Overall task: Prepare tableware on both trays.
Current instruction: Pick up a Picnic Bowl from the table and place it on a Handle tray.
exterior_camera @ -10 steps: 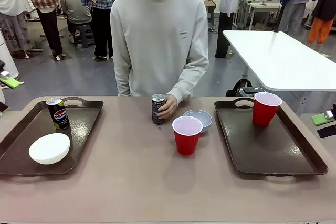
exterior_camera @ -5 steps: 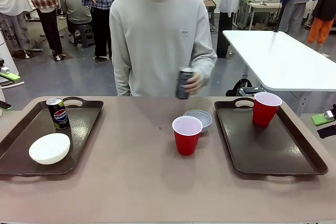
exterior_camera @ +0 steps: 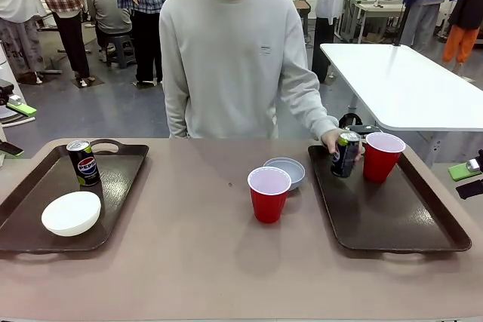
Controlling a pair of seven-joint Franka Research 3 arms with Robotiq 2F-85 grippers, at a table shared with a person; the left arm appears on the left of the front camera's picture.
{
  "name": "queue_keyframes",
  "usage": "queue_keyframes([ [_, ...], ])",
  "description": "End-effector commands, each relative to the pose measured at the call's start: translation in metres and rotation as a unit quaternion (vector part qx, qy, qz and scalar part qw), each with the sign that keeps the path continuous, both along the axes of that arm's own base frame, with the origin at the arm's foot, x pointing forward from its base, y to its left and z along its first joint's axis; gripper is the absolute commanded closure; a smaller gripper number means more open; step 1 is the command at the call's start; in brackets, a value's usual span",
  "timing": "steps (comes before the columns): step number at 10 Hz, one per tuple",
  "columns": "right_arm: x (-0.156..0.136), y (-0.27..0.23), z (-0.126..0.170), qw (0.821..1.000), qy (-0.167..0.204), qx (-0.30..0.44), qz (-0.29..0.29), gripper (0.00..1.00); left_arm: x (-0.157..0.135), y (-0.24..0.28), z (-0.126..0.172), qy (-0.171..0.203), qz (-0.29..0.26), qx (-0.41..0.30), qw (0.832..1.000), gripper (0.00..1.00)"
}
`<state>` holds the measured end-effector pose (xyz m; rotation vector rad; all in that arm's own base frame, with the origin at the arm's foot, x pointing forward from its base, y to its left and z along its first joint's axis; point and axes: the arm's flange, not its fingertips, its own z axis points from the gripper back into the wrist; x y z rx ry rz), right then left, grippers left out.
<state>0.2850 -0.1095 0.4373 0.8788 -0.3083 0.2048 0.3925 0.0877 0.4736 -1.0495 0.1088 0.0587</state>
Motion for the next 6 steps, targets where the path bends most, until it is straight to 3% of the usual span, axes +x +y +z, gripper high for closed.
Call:
queue_keyframes([
  [1, 0.002, 0.001, 0.000, 1.000, -0.005, 0.011, 0.001, 0.00, -0.001, 0.003, 0.000, -0.001, 0.001, -0.006, 1.000, 0.00],
  [3, 0.000, 0.000, 0.000, 1.000, 0.000, 0.000, 0.000, 0.00, -0.001, 0.003, 0.000, -0.001, 0.001, -0.006, 1.000, 0.00],
  [4, -0.006, 0.015, 0.019, 0.994, -0.056, -0.091, -0.021, 0.00, -0.001, 0.003, 0.000, -0.001, 0.001, -0.006, 1.000, 0.00],
  [6, 0.003, 0.059, 0.043, 0.982, -0.064, -0.175, -0.018, 0.00, -0.001, 0.003, 0.000, -0.001, 0.001, -0.006, 1.000, 0.00],
])
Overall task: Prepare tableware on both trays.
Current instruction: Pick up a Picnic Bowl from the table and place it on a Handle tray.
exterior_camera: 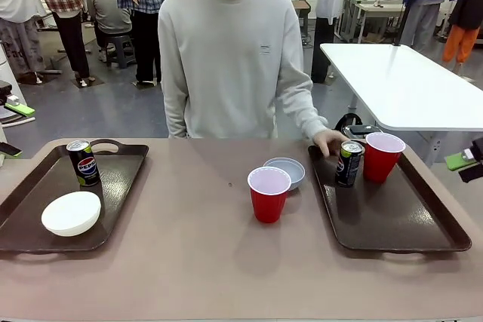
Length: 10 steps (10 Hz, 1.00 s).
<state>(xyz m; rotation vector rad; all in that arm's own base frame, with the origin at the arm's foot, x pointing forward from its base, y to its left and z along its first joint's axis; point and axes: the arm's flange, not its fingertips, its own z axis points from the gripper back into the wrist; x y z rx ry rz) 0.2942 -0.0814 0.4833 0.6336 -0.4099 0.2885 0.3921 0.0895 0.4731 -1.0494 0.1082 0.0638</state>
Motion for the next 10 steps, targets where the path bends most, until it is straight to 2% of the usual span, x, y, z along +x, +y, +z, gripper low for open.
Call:
queue_keyframes([
  [1, 0.006, 0.053, 0.004, 0.995, 0.021, -0.098, -0.013, 0.00, -0.001, 0.001, 0.001, -0.002, -0.001, -0.006, 1.000, 0.00],
  [4, 0.018, 0.099, 0.023, 0.972, 0.044, -0.227, 0.041, 0.00, -0.001, 0.001, 0.001, -0.002, -0.001, -0.006, 1.000, 0.00],
  [6, 0.026, 0.120, 0.020, 0.955, 0.031, -0.295, 0.027, 0.00, -0.001, 0.001, 0.001, -0.002, -0.001, -0.006, 1.000, 0.00],
  [7, 0.016, 0.120, 0.020, 0.966, 0.023, -0.249, 0.059, 0.00, -0.001, 0.001, 0.001, -0.002, -0.001, -0.006, 1.000, 0.00],
  [8, 0.016, 0.117, 0.019, 0.963, 0.029, -0.264, 0.040, 0.00, -0.001, 0.001, 0.001, -0.002, -0.001, -0.006, 1.000, 0.00],
  [10, 0.016, 0.117, 0.019, 0.963, 0.029, -0.264, 0.040, 0.00, -0.001, 0.001, 0.001, -0.002, -0.001, -0.006, 1.000, 0.00],
])
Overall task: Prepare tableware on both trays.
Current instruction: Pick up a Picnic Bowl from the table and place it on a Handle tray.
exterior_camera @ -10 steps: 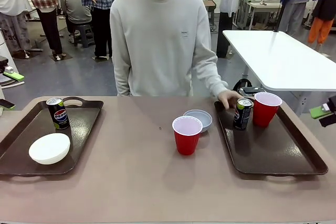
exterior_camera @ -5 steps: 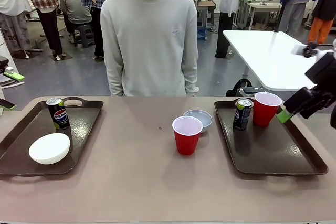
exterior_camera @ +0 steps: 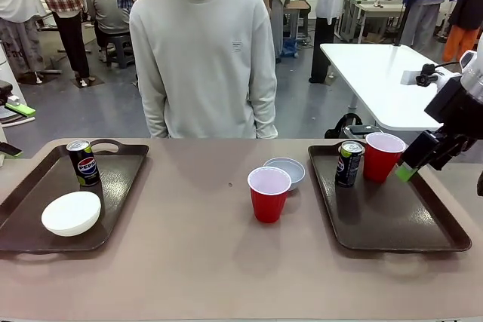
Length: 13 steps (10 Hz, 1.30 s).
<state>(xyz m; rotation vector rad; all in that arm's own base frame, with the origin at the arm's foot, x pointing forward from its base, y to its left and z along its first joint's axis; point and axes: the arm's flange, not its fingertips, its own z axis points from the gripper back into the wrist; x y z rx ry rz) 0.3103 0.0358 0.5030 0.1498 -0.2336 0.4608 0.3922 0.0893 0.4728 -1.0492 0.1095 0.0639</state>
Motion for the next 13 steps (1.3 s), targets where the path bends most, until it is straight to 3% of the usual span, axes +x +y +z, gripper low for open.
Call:
queue_keyframes([
  [1, 0.000, 0.000, -0.001, 1.000, -0.001, -0.006, -0.013, 0.00, -0.001, 0.002, 0.001, -0.002, -0.001, -0.006, 1.000, 0.00],
  [6, 0.000, -0.003, 0.000, 1.000, 0.000, 0.005, -0.002, 0.00, -0.001, 0.002, 0.001, -0.002, -0.001, -0.006, 1.000, 0.00],
  [7, 0.014, 0.023, 0.012, 0.999, -0.010, -0.032, -0.018, 0.00, -0.001, 0.002, 0.001, -0.002, -0.001, -0.006, 1.000, 0.00],
  [10, 0.074, 0.099, 0.027, 0.995, 0.003, -0.074, -0.071, 0.00, -0.001, 0.002, 0.001, -0.002, -0.001, -0.006, 1.000, 0.00],
  [13, 0.133, 0.179, 0.014, 0.983, 0.001, -0.087, -0.164, 0.00, -0.001, 0.002, 0.001, -0.002, -0.001, -0.006, 1.000, 0.00],
])
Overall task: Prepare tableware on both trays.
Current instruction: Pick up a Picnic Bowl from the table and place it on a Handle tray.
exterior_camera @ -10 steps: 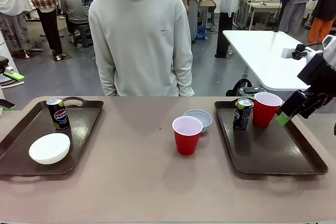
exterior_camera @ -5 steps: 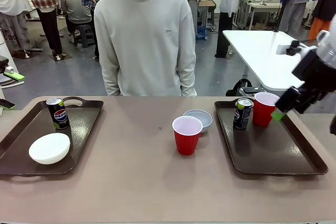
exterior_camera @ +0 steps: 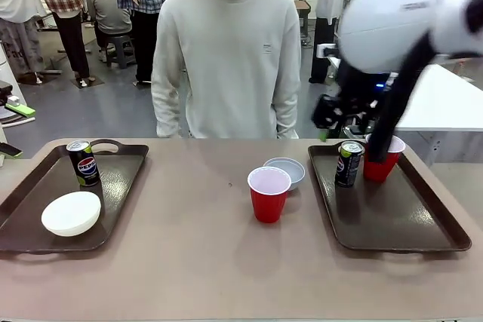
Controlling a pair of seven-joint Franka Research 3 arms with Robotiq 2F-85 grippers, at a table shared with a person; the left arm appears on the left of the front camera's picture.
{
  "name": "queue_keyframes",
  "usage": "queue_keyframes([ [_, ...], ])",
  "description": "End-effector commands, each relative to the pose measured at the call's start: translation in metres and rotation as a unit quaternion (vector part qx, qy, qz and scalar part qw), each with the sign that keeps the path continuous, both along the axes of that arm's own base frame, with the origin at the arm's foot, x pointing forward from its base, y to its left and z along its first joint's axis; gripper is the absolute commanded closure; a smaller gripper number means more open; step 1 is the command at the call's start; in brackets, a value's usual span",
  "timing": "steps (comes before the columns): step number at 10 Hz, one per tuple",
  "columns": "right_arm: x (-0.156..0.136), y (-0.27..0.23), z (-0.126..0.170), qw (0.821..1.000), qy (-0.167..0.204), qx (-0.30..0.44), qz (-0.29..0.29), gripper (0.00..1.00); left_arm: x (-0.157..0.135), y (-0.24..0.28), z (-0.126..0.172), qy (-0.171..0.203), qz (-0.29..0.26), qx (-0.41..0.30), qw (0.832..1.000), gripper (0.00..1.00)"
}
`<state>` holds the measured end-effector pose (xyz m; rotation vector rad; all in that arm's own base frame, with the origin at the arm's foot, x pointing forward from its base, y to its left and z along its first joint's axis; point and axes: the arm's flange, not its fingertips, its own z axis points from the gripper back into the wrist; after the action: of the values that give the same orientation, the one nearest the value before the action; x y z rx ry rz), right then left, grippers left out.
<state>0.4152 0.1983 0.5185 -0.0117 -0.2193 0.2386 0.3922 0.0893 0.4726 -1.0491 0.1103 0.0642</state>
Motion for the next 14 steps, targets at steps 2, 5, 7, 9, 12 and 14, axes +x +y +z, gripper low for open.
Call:
queue_keyframes([
  [2, 0.051, 0.038, -0.028, 0.997, -0.011, -0.005, -0.080, 0.00, -0.001, 0.002, 0.001, -0.003, -0.001, -0.006, 1.000, 0.00],
  [5, 0.038, 0.031, -0.021, 0.999, 0.000, 0.001, -0.054, 0.00, -0.001, 0.002, 0.001, -0.003, -0.001, -0.006, 1.000, 0.00],
  [7, -0.005, 0.001, -0.031, 1.000, 0.014, 0.009, -0.017, 0.00, -0.001, 0.002, 0.001, -0.003, -0.001, -0.006, 1.000, 0.00],
  [9, -0.095, -0.065, -0.018, 0.997, -0.048, 0.052, -0.017, 0.00, -0.001, 0.002, 0.001, -0.003, -0.001, -0.006, 1.000, 0.00],
  [12, -0.087, -0.089, -0.034, 0.997, 0.014, 0.067, -0.032, 0.00, -0.001, 0.002, 0.001, -0.003, -0.001, -0.006, 1.000, 0.00],
  [14, -0.076, -0.093, -0.043, 0.996, 0.045, 0.073, -0.027, 0.00, -0.001, 0.002, 0.001, -0.003, -0.001, -0.006, 1.000, 0.00],
])
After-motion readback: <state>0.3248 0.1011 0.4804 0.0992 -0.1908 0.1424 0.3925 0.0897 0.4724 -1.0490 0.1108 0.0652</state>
